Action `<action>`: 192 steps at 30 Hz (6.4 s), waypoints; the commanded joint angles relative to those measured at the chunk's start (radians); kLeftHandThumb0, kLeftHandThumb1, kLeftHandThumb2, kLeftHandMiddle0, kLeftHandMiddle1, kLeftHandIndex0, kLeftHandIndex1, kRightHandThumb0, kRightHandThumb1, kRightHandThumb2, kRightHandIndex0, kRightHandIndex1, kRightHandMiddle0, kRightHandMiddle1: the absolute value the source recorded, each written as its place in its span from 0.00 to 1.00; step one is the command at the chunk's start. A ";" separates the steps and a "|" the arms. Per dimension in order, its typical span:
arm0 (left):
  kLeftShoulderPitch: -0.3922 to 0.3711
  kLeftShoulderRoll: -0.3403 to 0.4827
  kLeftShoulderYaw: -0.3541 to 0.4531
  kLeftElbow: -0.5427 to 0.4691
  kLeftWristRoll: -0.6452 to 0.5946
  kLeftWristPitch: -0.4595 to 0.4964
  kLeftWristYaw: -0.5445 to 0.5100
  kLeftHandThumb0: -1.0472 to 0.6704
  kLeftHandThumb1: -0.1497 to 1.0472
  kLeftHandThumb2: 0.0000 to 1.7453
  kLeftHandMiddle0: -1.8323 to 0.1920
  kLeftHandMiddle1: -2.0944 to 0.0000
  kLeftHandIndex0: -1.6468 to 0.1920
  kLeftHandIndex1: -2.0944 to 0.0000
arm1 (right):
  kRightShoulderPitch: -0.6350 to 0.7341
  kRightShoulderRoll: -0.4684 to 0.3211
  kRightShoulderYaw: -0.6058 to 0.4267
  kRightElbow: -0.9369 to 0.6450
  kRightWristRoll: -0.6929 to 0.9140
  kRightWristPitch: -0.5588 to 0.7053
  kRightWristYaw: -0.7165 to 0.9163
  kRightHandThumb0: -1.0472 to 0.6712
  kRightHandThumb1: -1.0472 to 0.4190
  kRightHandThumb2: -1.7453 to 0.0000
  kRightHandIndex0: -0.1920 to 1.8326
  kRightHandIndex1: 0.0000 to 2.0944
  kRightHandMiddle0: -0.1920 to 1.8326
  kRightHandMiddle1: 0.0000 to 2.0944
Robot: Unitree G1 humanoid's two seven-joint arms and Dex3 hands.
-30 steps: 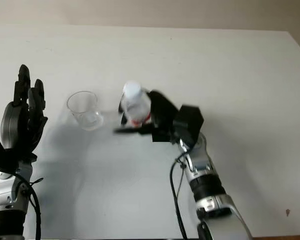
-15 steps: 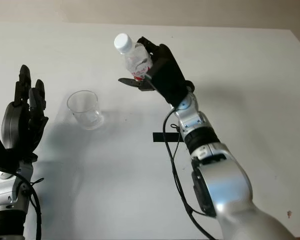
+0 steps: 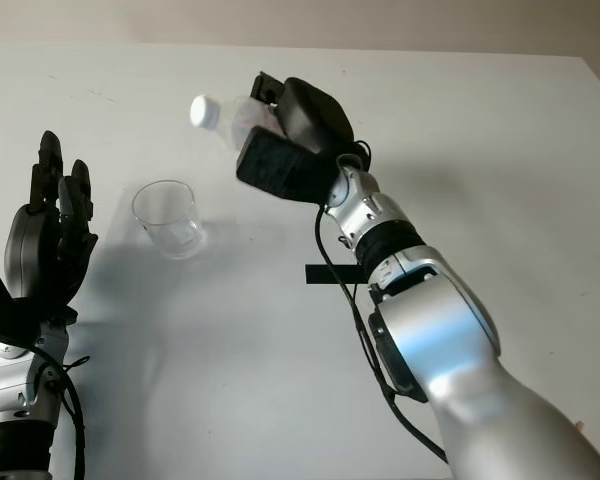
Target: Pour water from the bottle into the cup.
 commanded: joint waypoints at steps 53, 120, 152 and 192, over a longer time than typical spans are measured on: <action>0.002 -0.021 -0.005 0.016 0.006 -0.013 0.011 0.13 1.00 0.36 0.98 0.97 1.00 0.97 | -0.160 0.003 0.529 0.030 -0.541 0.139 -0.559 0.40 0.01 0.97 0.65 1.00 0.36 1.00; 0.059 -0.010 0.025 -0.013 -0.034 -0.029 -0.041 0.16 1.00 0.39 1.00 0.98 1.00 1.00 | 0.870 -0.044 -0.411 -1.164 0.710 0.372 0.645 0.43 0.00 0.80 0.63 1.00 0.30 1.00; 0.062 -0.006 0.039 -0.016 -0.041 -0.021 -0.054 0.16 1.00 0.39 1.00 0.97 1.00 1.00 | 0.971 -0.038 -0.396 -1.220 0.705 0.430 0.578 0.42 0.00 0.83 0.24 1.00 0.00 1.00; 0.041 0.013 0.039 -0.001 -0.051 -0.008 -0.051 0.16 1.00 0.38 0.99 0.98 1.00 1.00 | 1.050 -0.039 -0.396 -1.110 0.696 0.154 0.653 0.17 0.06 0.97 0.00 0.00 0.01 0.01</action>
